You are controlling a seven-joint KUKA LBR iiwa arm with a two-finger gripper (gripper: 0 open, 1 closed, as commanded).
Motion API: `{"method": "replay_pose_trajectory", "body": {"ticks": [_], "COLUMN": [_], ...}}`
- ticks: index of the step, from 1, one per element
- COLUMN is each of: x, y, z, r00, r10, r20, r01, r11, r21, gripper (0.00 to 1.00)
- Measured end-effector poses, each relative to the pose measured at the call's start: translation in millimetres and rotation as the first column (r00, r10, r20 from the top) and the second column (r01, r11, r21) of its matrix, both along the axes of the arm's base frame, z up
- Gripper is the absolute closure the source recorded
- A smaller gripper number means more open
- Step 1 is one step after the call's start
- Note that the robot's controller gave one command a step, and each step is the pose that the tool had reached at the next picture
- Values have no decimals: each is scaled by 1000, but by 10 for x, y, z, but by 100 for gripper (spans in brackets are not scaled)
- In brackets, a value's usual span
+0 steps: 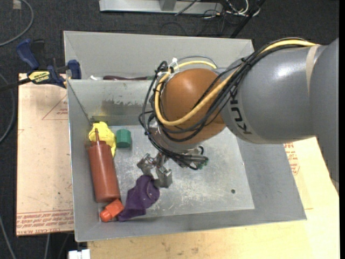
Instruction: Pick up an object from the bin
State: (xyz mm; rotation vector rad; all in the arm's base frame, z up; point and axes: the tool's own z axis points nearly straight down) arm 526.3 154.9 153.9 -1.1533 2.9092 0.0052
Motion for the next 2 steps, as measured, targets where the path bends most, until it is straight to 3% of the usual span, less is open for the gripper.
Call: {"method": "replay_pose_trajectory", "body": {"ticks": [1,2], "x": [-145,-278], "y": [125,304], "z": [35,9], "r00": [992,939], "r10": [125,345], "r20": [1,1], "r01": [-125,-345], "r11": [992,939], "r21": [-4,-3], "gripper": [100,100]}}
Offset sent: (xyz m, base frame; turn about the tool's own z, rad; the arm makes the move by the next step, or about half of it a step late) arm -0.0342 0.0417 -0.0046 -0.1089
